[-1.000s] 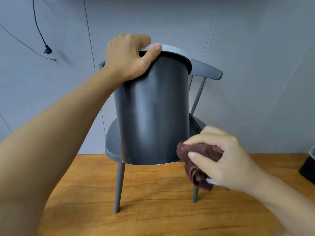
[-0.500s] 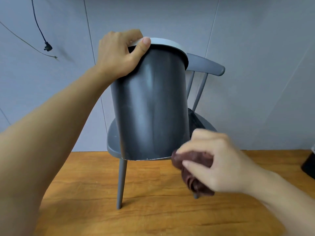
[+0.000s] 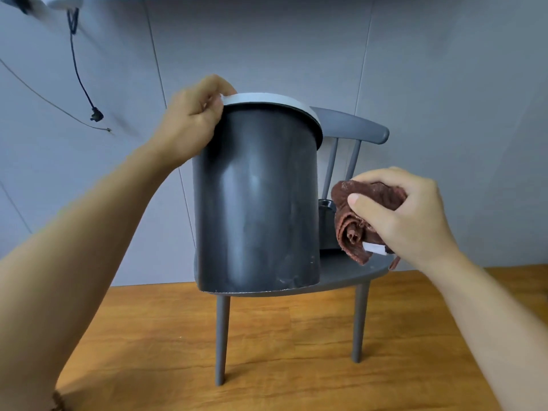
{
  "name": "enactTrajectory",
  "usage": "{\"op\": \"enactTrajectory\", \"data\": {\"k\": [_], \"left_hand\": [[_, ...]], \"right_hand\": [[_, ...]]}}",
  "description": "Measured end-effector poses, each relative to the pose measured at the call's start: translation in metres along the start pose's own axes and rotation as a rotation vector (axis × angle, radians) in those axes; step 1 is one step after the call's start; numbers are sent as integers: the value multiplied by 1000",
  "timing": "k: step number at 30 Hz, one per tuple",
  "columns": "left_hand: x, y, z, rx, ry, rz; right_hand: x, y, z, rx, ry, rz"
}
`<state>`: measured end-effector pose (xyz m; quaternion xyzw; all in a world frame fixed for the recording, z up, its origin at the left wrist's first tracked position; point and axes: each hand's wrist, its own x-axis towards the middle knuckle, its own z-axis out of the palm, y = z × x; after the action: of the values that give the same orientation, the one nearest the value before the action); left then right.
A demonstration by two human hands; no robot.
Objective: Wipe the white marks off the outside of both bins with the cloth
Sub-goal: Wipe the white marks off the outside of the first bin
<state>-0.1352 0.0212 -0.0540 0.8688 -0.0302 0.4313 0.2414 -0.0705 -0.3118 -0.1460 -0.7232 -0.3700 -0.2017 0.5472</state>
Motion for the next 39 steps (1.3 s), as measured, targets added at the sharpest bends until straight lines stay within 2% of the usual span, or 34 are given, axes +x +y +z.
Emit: {"op": "enactTrajectory", "data": {"k": [6,10,14,24,27,34,39], "left_hand": [[8,22,9,422,80,17],[7,27,16,254,95,113],[6,28,23,252,170,77],[0,29,42,67,203,66],[0,26,43,51,227,66],[-3,18,35,13,246,43],[-4,18,33,5,256,32]], "right_hand": [[-9,3,18,-11,-68,-43],[-10,3,23,-8,-58,-58],[-9,1,24,-16,-24,-67],[41,-25,24,-135,214,-170],[53,-24,36,-192,170,-244],[40,-27,60,-358,25,-281],[42,-27,60,-337,-11,-302]]}}
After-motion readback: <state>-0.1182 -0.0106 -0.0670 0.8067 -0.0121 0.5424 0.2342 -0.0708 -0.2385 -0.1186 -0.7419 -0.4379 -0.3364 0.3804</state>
